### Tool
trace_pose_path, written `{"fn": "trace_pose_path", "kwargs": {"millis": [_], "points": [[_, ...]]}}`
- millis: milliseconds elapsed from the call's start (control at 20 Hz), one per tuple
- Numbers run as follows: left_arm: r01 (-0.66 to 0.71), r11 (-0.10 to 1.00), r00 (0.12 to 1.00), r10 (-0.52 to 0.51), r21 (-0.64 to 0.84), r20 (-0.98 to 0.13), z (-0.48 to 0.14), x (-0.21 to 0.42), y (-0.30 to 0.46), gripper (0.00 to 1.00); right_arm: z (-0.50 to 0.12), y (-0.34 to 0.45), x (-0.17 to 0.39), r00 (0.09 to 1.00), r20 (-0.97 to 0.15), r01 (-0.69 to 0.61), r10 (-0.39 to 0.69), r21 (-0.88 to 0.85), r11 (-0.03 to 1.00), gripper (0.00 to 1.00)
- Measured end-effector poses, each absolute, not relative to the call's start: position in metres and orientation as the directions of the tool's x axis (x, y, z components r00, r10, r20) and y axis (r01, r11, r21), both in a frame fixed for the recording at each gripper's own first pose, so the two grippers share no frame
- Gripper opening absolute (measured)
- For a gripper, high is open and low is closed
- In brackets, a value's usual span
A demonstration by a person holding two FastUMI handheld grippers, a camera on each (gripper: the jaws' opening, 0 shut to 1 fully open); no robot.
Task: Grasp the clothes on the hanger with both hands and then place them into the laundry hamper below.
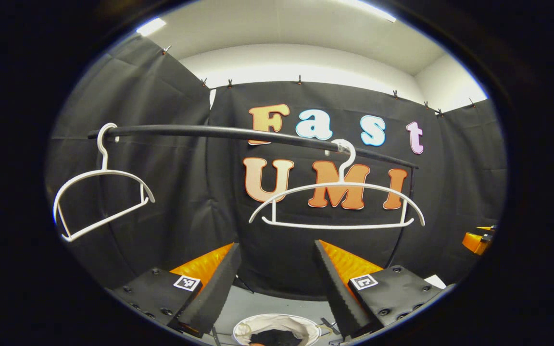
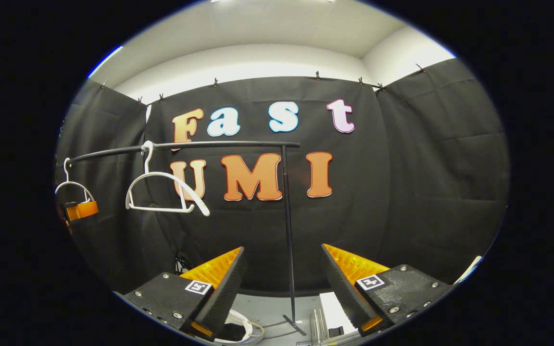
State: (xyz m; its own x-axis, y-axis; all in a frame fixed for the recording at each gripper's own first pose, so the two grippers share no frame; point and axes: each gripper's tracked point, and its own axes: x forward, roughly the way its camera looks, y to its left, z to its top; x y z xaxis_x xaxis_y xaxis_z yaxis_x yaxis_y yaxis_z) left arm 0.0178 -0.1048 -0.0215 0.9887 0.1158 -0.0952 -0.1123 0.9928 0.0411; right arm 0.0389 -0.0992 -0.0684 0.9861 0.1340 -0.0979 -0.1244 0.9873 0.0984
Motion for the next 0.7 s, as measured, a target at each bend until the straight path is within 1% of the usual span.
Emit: {"fn": "trace_pose_path", "kwargs": {"millis": [350, 700], "points": [[-0.143, 0.988, 0.987, 0.147, 0.059, -0.058, -0.010, 0.012, -0.099, 0.94, -0.058, -0.098, 0.039, 0.987, -0.073, -0.138, 0.145, 0.091, 0.986, 0.94], [-0.176, 0.981, 0.983, 0.180, 0.081, -0.045, -0.006, 0.006, -0.092, 0.94, -0.058, -0.098, 0.037, 0.985, -0.078, -0.144, 0.151, 0.091, 0.985, 0.94]]}}
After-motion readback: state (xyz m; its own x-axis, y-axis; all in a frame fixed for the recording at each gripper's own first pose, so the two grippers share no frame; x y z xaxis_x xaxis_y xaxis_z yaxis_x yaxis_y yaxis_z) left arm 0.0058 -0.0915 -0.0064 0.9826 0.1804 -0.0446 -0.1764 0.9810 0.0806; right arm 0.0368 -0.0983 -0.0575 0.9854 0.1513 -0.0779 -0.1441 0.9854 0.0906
